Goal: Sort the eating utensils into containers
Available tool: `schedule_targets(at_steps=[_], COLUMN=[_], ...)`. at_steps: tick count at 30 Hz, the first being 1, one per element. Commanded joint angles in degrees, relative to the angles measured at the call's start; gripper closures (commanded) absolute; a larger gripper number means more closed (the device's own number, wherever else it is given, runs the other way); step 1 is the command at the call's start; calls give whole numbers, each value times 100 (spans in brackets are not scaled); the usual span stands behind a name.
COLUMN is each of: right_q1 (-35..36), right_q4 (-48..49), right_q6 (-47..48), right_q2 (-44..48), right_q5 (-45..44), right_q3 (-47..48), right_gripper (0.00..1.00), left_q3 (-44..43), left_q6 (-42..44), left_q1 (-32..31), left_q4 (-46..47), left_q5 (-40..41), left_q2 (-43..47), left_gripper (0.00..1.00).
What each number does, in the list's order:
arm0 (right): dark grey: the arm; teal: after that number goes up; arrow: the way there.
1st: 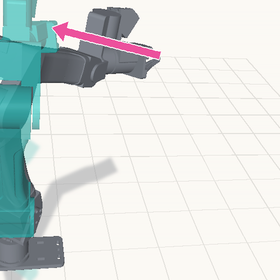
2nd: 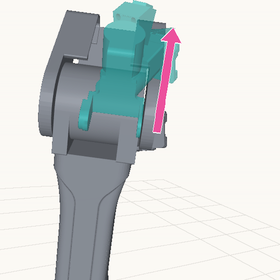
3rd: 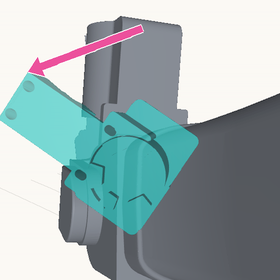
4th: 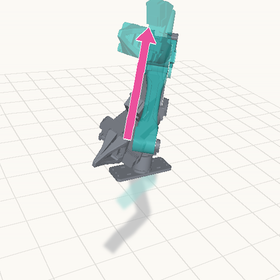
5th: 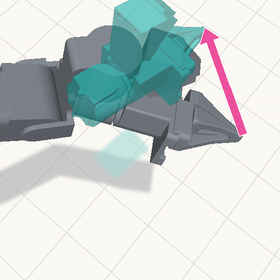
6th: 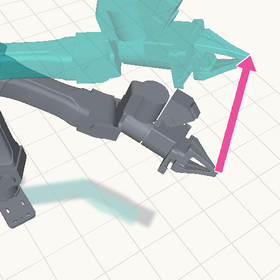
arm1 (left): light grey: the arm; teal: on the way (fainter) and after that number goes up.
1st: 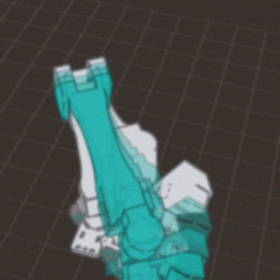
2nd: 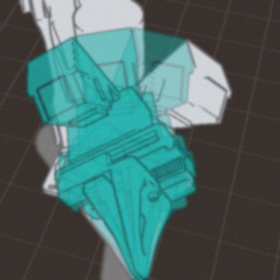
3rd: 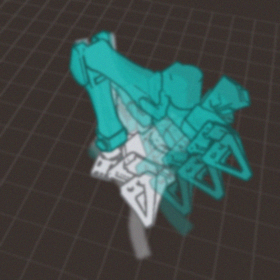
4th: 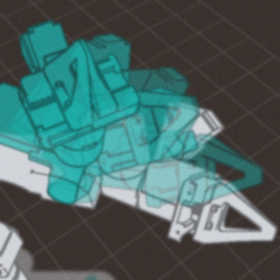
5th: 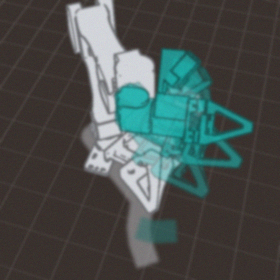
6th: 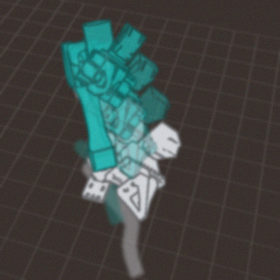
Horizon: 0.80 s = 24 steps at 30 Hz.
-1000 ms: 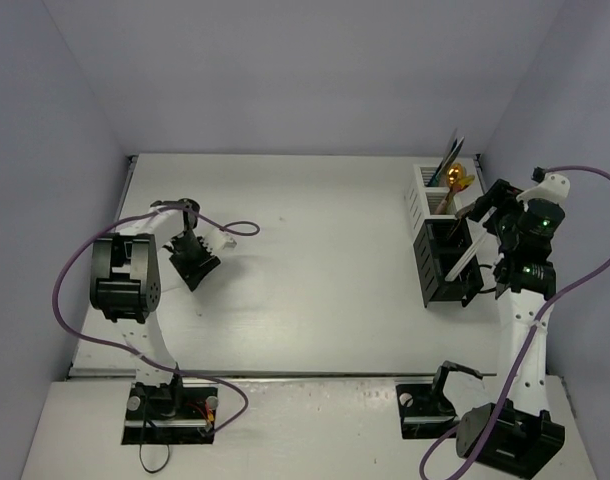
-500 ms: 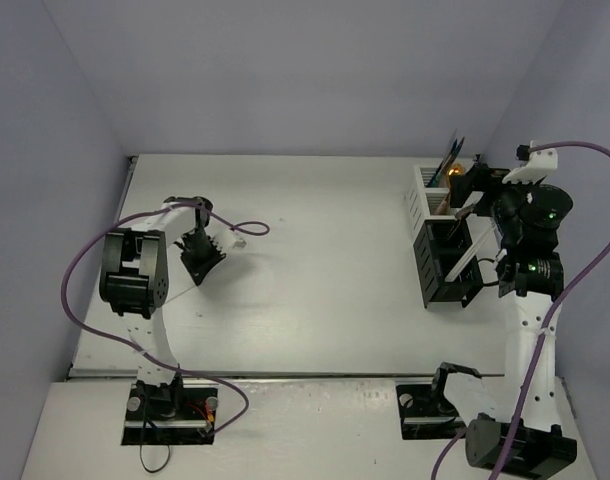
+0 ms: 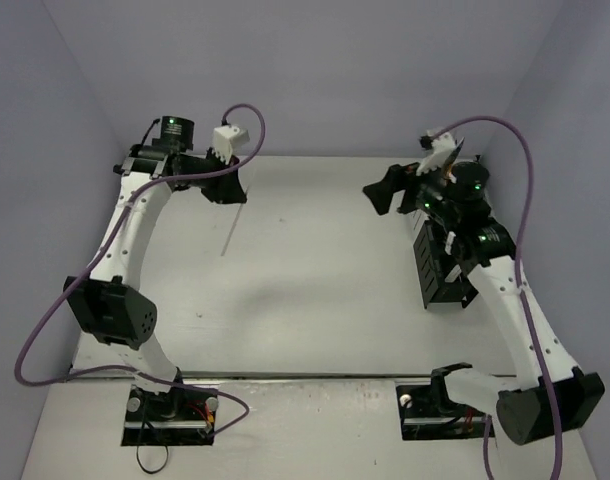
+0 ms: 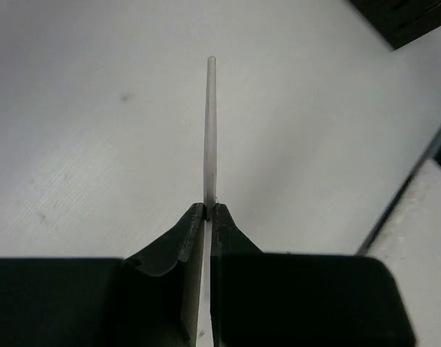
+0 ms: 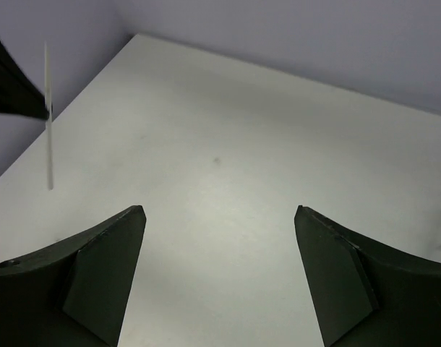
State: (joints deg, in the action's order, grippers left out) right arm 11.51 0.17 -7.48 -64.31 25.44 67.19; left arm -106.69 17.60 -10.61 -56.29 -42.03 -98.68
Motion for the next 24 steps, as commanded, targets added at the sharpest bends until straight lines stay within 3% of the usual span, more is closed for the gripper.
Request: schedule_targets(at_steps=[1, 8, 14, 24], right_q1=[741, 1744, 2417, 2539], right_q4=[633, 634, 651, 726], right_q6=[-544, -561, -383, -559], right_q2=[-479, -1279, -1788, -2073], right_q5=[861, 1094, 1059, 991], right_q3=[408, 1007, 1290, 1592], right_gripper=[19, 23, 26, 34], left_q3=[-377, -1, -101, 54], left_q6=[-1147, -1952, -2159, -2031], left_q1=[-221, -575, -683, -811], left_q4=[-250, 470, 571, 606], left_q5=[-2107, -2662, -2749, -2772], left_q2=[264, 525, 517, 601], left_gripper=[100, 100, 100, 100])
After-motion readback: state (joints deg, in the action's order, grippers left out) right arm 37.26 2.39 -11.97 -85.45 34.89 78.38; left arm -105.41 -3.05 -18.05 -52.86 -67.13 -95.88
